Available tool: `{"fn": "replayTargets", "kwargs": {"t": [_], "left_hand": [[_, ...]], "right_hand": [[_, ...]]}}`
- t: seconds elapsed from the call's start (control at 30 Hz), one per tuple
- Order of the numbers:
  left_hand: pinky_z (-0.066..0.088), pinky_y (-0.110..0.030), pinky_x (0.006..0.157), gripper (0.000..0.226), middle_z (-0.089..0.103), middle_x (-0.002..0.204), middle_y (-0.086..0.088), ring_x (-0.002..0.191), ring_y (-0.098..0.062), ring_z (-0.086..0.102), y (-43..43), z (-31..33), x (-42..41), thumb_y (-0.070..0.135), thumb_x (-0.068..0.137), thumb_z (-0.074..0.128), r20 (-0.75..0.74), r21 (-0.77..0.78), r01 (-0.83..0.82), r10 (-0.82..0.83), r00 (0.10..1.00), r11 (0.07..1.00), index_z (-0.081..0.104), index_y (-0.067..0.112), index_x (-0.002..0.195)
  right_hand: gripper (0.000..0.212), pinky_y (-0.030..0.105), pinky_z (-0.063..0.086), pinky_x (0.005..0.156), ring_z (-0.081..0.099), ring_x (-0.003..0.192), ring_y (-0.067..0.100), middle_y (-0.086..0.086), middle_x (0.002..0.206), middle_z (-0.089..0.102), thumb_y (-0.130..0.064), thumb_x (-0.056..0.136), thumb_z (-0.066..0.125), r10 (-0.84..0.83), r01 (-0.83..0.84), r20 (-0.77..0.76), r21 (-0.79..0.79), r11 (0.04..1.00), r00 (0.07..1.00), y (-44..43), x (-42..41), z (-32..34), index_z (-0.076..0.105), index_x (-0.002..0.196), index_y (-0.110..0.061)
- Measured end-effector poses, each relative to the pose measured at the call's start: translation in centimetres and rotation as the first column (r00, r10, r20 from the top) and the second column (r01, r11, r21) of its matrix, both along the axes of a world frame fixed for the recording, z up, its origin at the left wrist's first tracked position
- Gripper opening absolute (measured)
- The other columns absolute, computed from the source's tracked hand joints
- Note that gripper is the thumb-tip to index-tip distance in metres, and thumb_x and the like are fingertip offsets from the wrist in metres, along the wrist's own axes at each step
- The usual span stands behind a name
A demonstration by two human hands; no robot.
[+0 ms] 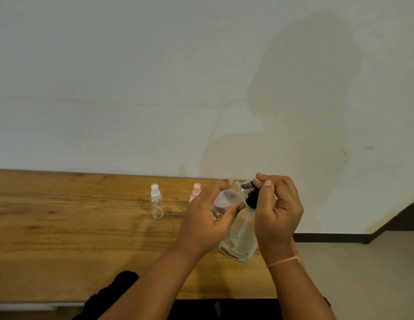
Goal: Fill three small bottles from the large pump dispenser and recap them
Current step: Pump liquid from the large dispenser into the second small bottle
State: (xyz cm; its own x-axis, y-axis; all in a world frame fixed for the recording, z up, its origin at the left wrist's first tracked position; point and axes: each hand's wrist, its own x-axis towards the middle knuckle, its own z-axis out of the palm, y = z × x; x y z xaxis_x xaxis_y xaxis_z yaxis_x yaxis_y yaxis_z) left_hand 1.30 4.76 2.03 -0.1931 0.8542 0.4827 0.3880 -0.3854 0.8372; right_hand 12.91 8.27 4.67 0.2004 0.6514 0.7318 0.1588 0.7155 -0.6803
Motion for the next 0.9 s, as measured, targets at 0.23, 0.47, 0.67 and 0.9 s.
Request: {"fn": "replayTargets", "kwargs": {"t": [0.23,0.47,0.67,0.9], "left_hand": [[0.057,-0.031,0.064,0.033,0.065,0.098,0.013,0.083,-0.009,0.067,-0.3,-0.4,0.1,0.037,0.082,0.068,-0.001,0.005,0.007,-0.007,1.000,1.000,0.056,0.028,0.110],[0.057,-0.043,0.064,0.033,0.067,0.105,0.014,0.076,-0.016,0.068,-0.3,0.2,0.0,0.045,0.080,0.065,0.018,0.000,0.024,-0.024,1.000,1.000,0.053,0.039,0.110],[0.055,-0.045,0.057,0.034,0.068,0.091,0.010,0.071,-0.015,0.067,0.0,-0.7,-0.3,0.042,0.081,0.066,-0.010,-0.039,0.029,-0.030,1.000,0.999,0.054,0.030,0.110],[0.054,-0.048,0.055,0.037,0.068,0.099,0.011,0.069,-0.023,0.067,-0.2,-0.4,-0.2,0.046,0.080,0.065,0.017,-0.028,0.039,-0.038,0.999,0.999,0.053,0.036,0.114]], "right_hand": [[0.023,0.013,0.049,0.077,0.060,0.087,0.001,-0.007,0.089,0.059,-0.018,0.090,0.042,0.014,-0.014,0.027,-0.010,1.000,1.000,-0.3,0.4,-0.7,0.065,0.088,-0.015],[0.022,0.012,0.048,0.076,0.061,0.088,0.000,-0.004,0.090,0.062,-0.018,0.090,0.044,0.028,-0.028,0.021,-0.022,0.999,0.999,-0.4,0.4,0.1,0.065,0.087,-0.015],[0.023,0.011,0.047,0.077,0.059,0.087,-0.001,-0.001,0.088,0.059,-0.015,0.090,0.042,-0.003,0.003,0.043,0.000,1.000,0.999,-0.1,0.2,-0.8,0.065,0.087,-0.013],[0.023,0.011,0.047,0.075,0.060,0.086,0.000,-0.004,0.087,0.061,-0.018,0.090,0.043,0.001,-0.002,-0.013,-0.024,1.000,1.000,-0.6,0.1,-0.1,0.065,0.085,-0.015]]}}
